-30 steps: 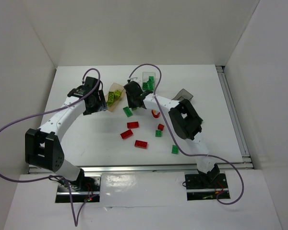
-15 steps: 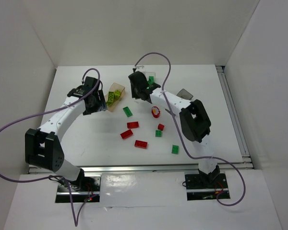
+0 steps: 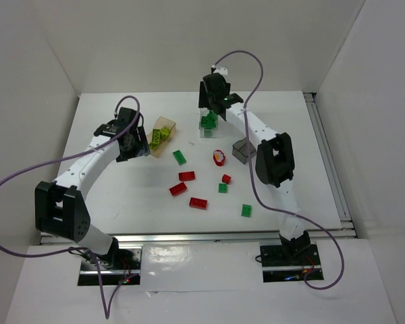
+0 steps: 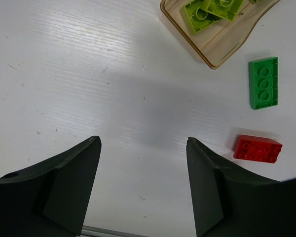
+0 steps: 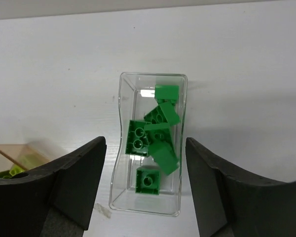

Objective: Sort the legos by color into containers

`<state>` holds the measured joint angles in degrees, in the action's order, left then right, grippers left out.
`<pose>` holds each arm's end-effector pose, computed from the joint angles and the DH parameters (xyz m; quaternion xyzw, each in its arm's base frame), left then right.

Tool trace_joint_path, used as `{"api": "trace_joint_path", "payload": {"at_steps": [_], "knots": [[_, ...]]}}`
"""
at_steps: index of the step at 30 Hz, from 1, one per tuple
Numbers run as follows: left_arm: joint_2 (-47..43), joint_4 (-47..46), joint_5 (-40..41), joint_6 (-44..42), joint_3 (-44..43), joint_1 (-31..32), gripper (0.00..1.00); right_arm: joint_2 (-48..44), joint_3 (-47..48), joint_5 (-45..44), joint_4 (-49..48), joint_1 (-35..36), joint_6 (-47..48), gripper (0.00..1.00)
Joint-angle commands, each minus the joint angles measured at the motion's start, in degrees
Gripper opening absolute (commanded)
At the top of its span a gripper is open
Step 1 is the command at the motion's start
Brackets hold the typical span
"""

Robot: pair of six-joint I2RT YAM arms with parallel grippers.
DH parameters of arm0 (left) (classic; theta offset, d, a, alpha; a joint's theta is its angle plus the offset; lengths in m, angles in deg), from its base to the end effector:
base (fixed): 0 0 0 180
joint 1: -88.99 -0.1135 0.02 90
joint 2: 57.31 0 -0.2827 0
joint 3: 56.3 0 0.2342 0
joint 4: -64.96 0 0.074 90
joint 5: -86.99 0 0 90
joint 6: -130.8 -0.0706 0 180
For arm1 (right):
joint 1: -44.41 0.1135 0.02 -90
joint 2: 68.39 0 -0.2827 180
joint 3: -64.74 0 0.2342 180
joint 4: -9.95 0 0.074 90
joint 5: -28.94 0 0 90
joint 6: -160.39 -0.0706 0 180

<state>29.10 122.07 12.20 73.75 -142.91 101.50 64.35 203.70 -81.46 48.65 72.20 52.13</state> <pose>0.3106 -0.0500 0.2774 -0.2057 0.9284 0.0079 0.3094 0.5095 0.2407 0.2712 0.0132 0.8669 0.0423 0.4965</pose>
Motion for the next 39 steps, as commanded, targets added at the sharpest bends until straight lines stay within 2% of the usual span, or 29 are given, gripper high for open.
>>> {"api": "trace_joint_path", "payload": {"at_steps": [1, 3, 4, 6, 9, 11, 13, 14, 15, 17, 22, 28, 32, 33, 34, 39], "knots": [[-1.6, 0.6, -0.4, -1.0, -2.2, -0.3, 0.8, -2.2, -0.2, 0.9, 2.8, 1.5, 0.3, 0.72], [-1.6, 0.6, -0.4, -0.5, -2.2, -0.3, 0.8, -9.3, -7.1, 0.9, -2.6, 2.9, 0.9, 0.66], [-2.1, 0.6, -0.4, -0.5, -2.2, -0.3, 0.8, -11.5, -13.5, 0.9, -4.0, 3.4, 0.9, 0.64], [-2.1, 1.2, 0.1, -0.5, -2.2, -0.3, 0.8, -17.0, -18.9, 2.0, -5.7, 5.2, 0.9, 0.58], [-3.3, 1.2, 0.6, -0.5, -1.7, -0.3, 0.8, -20.5, -27.5, 4.9, -8.3, 8.7, 0.3, 0.56], [-3.8, 1.2, 0.6, -0.5, -1.2, -0.3, 0.8, -20.5, -30.7, 8.1, -9.0, 11.4, 0.3, 0.62], [-3.8, 1.2, 1.1, -0.5, -1.2, -0.3, 0.8, -18.1, -30.7, 8.7, -8.2, 13.2, 0.3, 0.71], [-4.3, 1.2, 1.1, -0.5, -0.7, -0.3, 0.8, -16.8, -29.9, 9.9, -6.6, 13.9, 1.0, 0.79], [-4.3, 1.2, 1.1, -0.5, -0.7, -0.3, 0.8, -14.3, -28.3, 9.9, -5.8, 15.1, 1.0, 0.83], [-5.1, 1.2, 1.1, 0.0, 0.0, -0.8, 0.8, -12.0, -26.0, 10.6, -4.3, 15.6, 1.7, 0.87], [-6.5, 1.2, 2.5, 0.0, 0.6, -1.3, 0.8, -3.8, -20.4, 11.0, -0.9, 16.8, 4.5, 0.87], [-6.5, 1.2, 2.5, -0.5, 1.1, -1.9, 0.8, -1.7, -20.4, 8.7, -3.3, 17.3, 4.5, 0.72], [-6.0, 1.2, 3.0, -1.6, -0.5, -3.0, 0.8, -1.2, -19.9, 8.7, -3.3, 17.3, 5.1, 0.45], [-6.0, 1.2, 3.0, -1.6, -1.2, -3.0, 0.8, -1.2, -19.9, 8.1, -3.3, 17.3, 5.1, 0.32], [-6.0, 1.2, 3.0, -1.6, -1.2, -3.0, 0.81, -1.9, -19.9, 6.9, -3.3, 17.3, 5.1, 0.27], [-6.0, 1.2, 1.1, -1.6, -1.7, -3.5, 0.81, -5.8, -19.3, 3.0, -3.3, 15.7, 4.6, 0.23]]}}
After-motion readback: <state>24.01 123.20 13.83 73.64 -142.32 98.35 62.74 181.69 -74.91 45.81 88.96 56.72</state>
